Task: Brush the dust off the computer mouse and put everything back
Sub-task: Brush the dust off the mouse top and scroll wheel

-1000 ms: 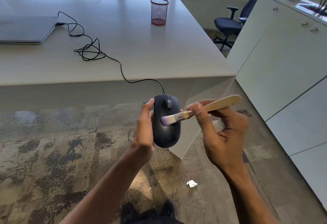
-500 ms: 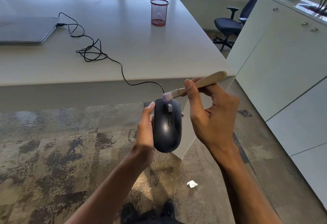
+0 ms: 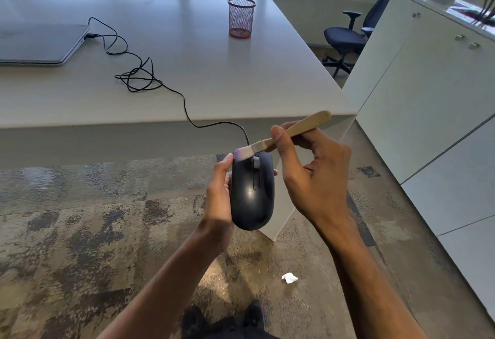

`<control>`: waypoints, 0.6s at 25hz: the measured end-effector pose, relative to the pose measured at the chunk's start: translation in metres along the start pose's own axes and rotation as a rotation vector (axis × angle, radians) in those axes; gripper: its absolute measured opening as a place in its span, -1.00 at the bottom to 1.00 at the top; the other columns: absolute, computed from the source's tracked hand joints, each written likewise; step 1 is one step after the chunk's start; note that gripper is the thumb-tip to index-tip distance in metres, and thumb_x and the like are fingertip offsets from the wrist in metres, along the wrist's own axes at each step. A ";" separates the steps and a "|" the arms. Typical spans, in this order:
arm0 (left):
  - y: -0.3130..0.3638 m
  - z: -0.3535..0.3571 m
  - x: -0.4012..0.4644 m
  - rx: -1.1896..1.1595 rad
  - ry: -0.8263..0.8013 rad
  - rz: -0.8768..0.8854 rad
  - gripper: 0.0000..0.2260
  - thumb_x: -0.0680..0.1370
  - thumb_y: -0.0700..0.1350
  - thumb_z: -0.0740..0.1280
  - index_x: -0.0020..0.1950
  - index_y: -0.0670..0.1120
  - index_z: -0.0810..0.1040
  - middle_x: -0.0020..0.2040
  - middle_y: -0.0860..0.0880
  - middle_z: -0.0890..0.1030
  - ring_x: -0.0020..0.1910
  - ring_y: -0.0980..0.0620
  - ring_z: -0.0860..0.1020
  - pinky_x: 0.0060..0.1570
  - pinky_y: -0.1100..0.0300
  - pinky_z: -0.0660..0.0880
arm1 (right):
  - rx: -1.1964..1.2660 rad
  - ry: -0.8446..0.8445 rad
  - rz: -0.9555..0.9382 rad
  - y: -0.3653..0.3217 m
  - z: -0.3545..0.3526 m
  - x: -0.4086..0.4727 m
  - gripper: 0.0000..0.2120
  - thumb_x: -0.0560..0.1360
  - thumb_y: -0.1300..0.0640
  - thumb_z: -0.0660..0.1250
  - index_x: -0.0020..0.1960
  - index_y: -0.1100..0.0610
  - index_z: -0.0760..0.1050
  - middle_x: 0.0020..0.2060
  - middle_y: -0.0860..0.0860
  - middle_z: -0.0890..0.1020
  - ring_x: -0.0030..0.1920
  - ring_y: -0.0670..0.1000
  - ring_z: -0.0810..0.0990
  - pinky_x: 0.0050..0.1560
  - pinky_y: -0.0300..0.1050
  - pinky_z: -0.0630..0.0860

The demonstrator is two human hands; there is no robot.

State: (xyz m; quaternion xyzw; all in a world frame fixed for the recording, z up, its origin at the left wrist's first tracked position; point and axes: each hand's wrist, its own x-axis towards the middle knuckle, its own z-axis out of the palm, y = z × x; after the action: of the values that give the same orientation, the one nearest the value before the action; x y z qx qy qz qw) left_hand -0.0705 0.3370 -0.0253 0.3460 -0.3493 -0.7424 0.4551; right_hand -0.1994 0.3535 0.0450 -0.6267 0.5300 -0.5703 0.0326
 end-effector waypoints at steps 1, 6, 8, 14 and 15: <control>0.000 0.000 0.000 -0.002 0.009 -0.007 -0.54 0.58 0.22 0.12 -0.02 0.01 0.75 -0.10 -0.04 0.75 -0.12 0.02 0.68 -0.06 0.08 0.54 | -0.031 0.026 0.005 0.001 0.000 0.001 -0.86 0.57 0.09 0.36 -0.03 0.15 0.64 -0.21 -0.27 0.60 -0.15 -0.29 0.64 -0.09 -0.39 0.56; -0.001 -0.001 0.001 0.000 0.018 -0.012 -0.53 0.59 0.23 0.11 -0.05 0.02 0.75 -0.12 -0.02 0.75 -0.13 0.04 0.68 -0.11 0.14 0.55 | 0.069 0.003 -0.026 0.000 0.000 0.001 -0.89 0.57 0.08 0.33 -0.02 0.08 0.60 -0.19 -0.35 0.57 -0.13 -0.40 0.60 -0.09 -0.49 0.49; 0.001 -0.002 0.001 0.000 0.018 -0.009 -0.52 0.58 0.23 0.11 -0.02 -0.01 0.74 -0.09 -0.07 0.74 -0.13 -0.02 0.67 -0.05 0.07 0.53 | 0.005 -0.006 0.001 0.003 0.000 0.000 -0.88 0.58 0.07 0.33 -0.02 0.09 0.61 -0.20 -0.34 0.56 -0.17 -0.40 0.60 -0.10 -0.47 0.52; 0.004 -0.001 0.001 0.020 0.076 -0.023 -0.53 0.60 0.22 0.10 -0.07 0.06 0.76 -0.12 -0.01 0.76 -0.14 0.05 0.70 -0.15 0.13 0.57 | -0.024 0.016 -0.025 -0.001 -0.001 -0.012 -0.81 0.58 0.04 0.29 -0.01 0.12 0.62 -0.19 -0.30 0.57 -0.19 -0.33 0.62 -0.13 -0.37 0.58; 0.004 -0.002 0.001 0.022 0.105 -0.036 -0.53 0.60 0.23 0.10 -0.06 0.04 0.75 -0.10 -0.02 0.75 -0.10 0.03 0.69 -0.15 0.12 0.57 | -0.025 -0.022 -0.039 -0.003 -0.001 -0.016 -0.80 0.58 0.04 0.29 -0.02 0.13 0.62 -0.19 -0.25 0.59 -0.20 -0.25 0.64 -0.14 -0.23 0.62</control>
State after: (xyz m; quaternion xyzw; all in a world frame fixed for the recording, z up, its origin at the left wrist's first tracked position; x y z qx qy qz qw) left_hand -0.0679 0.3342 -0.0231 0.3958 -0.3268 -0.7272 0.4557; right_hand -0.1944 0.3668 0.0362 -0.6434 0.5244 -0.5573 0.0195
